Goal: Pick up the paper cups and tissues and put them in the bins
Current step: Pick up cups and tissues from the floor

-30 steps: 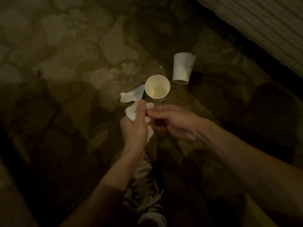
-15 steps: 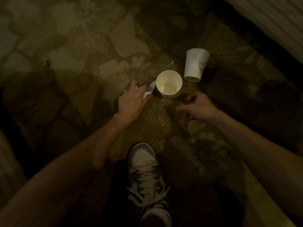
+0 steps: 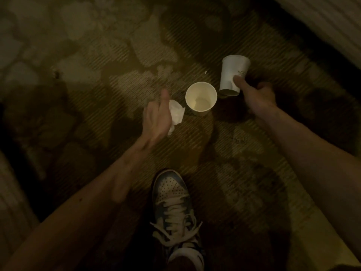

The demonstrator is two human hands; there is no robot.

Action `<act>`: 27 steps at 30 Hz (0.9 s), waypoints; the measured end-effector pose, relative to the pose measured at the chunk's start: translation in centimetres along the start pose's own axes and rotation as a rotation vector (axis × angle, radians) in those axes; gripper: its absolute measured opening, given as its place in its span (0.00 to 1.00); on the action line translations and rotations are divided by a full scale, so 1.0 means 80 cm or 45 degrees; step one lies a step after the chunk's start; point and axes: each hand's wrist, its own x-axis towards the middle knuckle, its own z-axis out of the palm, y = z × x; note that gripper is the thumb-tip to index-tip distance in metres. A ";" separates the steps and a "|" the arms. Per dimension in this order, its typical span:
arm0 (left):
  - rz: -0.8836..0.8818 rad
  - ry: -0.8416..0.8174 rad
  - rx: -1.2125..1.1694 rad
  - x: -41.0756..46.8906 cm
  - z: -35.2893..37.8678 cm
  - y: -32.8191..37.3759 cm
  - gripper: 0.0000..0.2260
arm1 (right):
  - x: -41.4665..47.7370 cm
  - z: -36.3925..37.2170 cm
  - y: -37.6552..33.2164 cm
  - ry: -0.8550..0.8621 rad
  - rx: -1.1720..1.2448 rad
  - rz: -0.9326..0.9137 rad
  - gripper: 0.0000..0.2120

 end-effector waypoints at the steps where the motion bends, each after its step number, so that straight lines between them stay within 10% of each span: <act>1: 0.049 -0.048 -0.013 -0.001 0.000 -0.003 0.28 | 0.002 0.004 -0.001 -0.023 0.007 -0.015 0.50; 10: 0.117 -0.317 -0.082 0.004 -0.011 -0.010 0.25 | 0.016 0.028 0.000 0.016 -0.170 -0.168 0.43; 18: 0.225 -0.576 0.095 0.015 0.004 -0.027 0.58 | 0.011 -0.009 0.014 -0.259 -0.002 0.059 0.40; 27: 0.324 -0.498 -0.100 0.026 0.039 -0.015 0.48 | -0.004 -0.033 0.024 -0.797 0.089 0.109 0.13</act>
